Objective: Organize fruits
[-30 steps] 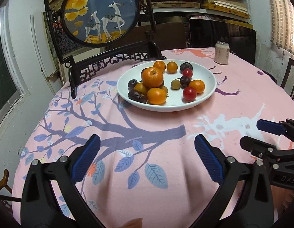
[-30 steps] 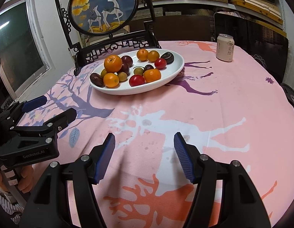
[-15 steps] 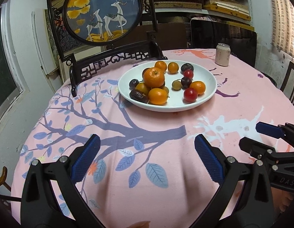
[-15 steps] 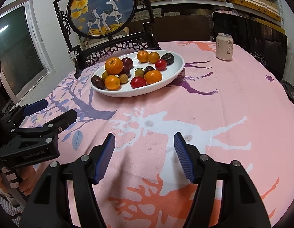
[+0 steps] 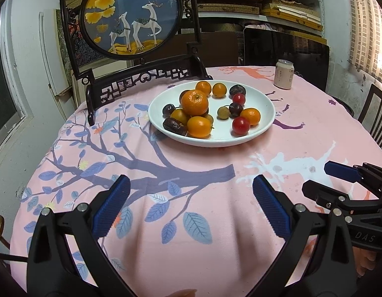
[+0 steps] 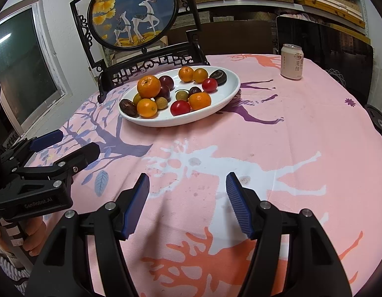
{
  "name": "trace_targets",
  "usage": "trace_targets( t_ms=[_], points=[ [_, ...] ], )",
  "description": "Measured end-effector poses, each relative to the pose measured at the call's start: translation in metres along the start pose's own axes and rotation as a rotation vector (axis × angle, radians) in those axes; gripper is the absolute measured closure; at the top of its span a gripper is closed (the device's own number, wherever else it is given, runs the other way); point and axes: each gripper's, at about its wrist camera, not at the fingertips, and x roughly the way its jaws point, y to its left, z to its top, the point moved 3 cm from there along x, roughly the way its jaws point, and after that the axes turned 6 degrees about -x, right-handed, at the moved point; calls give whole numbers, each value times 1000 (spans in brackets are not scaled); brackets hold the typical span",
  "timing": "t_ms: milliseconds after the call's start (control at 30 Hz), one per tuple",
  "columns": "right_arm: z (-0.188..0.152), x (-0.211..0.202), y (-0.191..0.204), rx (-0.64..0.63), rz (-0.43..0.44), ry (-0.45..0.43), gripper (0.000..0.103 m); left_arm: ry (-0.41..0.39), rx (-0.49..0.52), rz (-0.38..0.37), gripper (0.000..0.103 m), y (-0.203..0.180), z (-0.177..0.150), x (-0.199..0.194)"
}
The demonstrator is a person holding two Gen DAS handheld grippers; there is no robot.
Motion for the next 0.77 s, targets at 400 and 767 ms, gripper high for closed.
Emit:
trace_targets(
  t_ms=[400, 767],
  points=[
    [-1, 1, 1, 0, 0, -1, 38, -20, 18, 31, 2, -1, -1, -2],
    [-2, 2, 3, -3, -1, 8, 38, 11, -4, 17, 2, 2, -1, 3]
  ],
)
